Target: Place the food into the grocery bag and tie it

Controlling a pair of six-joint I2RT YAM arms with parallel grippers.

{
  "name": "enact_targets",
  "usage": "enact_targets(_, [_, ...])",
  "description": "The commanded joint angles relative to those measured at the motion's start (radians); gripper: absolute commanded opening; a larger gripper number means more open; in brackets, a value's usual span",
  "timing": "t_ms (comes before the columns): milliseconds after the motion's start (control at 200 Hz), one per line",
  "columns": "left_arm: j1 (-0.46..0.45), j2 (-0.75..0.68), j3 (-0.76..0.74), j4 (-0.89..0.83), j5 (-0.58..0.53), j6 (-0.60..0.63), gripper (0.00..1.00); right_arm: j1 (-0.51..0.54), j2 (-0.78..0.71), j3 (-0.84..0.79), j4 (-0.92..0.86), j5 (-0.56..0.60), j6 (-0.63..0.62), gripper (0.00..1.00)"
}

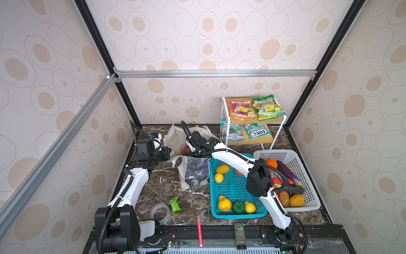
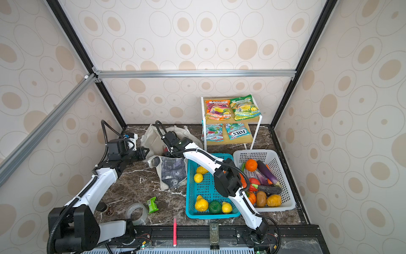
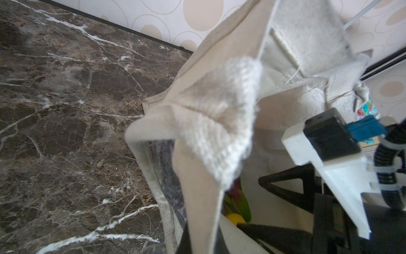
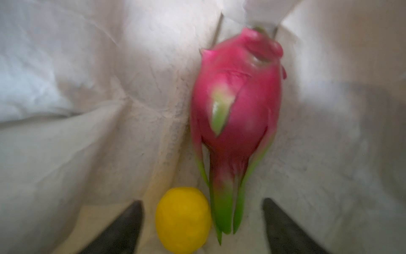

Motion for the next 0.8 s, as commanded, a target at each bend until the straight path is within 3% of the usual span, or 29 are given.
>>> enact_targets(0, [-0.004,-0.01,-0.005,0.005,0.003,0.008,0.0,0.012,-0.064,0.064,-0.078,0.065,-0.042,1.0])
enact_targets(175, [-0.005,-0.007,-0.002,-0.003,-0.004,0.009,0.0,0.074,-0.136,0.211,-0.138,0.384,-0.079,1.0])
enact_targets(290, [-0.004,-0.008,-0.003,-0.003,-0.008,0.008,0.0,0.132,-0.219,0.23,-0.113,0.668,-0.087,1.0])
enact_targets(365, [-0.005,-0.009,-0.001,-0.003,-0.007,0.007,0.0,0.154,-0.281,0.217,-0.101,0.769,-0.098,1.0])
enact_targets(560, [-0.003,-0.016,-0.001,-0.005,-0.01,0.009,0.0,0.153,-0.508,0.081,-0.126,0.757,-0.118,1.0])
enact_targets(635, [-0.004,-0.017,-0.003,-0.002,-0.005,0.007,0.0,0.154,-0.648,-0.137,-0.032,0.754,-0.11,1.0])
enact_targets(725, [-0.002,-0.015,0.0,-0.004,-0.006,0.003,0.0,0.149,-0.843,-0.442,0.176,0.668,-0.166,1.0])
enact_targets(795, [-0.002,-0.02,0.002,-0.005,-0.003,0.002,0.0,0.132,-0.957,-0.594,0.218,0.631,-0.113,1.0])
